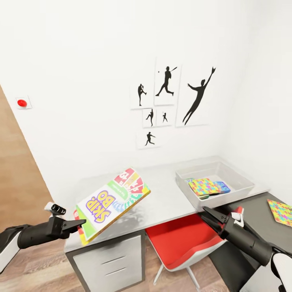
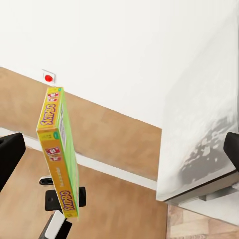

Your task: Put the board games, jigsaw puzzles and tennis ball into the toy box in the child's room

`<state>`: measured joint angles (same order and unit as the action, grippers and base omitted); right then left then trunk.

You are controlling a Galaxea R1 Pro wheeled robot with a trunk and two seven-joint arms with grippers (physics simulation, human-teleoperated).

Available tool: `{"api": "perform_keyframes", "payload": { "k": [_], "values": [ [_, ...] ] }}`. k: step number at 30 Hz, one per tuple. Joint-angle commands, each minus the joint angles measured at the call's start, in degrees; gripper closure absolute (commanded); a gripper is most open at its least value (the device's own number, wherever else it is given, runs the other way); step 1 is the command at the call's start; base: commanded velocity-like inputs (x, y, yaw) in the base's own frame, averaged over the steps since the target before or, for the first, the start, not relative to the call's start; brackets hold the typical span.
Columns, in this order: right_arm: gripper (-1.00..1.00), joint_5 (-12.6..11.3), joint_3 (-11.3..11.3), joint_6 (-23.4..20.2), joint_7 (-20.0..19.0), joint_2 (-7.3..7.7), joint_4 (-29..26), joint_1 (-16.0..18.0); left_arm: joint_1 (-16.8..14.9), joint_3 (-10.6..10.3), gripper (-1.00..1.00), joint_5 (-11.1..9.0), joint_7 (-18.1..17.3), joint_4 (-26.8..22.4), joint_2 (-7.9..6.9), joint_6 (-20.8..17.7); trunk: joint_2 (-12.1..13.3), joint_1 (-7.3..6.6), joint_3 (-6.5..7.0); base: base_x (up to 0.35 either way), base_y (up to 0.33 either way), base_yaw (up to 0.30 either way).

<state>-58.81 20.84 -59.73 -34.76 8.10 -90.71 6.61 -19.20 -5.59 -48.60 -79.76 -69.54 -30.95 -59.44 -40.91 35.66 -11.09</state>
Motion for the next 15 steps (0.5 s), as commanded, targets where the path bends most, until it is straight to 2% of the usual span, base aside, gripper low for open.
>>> {"api": "perform_keyframes", "payload": {
  "k": [1, 15],
  "values": [
    [-1.00, 0.4, 0.1, -0.3, -0.4, -0.01, 0.0, 0.1, -0.1, -0.1, 1.00, -0.2, -0.1, 0.0, -0.07, -0.6, 0.3, -0.21, 0.17, 0.000, 0.000, -0.195],
    [-1.00, 0.4, 0.1, -0.3, -0.4, -0.01, 0.1, 0.1, 0.0, -0.2, 1.00, -0.1, -0.1, 0.0, 0.21, -0.6, 6.0, -3.28, 3.68, 0.000, 0.000, -0.195]
  ]
}}
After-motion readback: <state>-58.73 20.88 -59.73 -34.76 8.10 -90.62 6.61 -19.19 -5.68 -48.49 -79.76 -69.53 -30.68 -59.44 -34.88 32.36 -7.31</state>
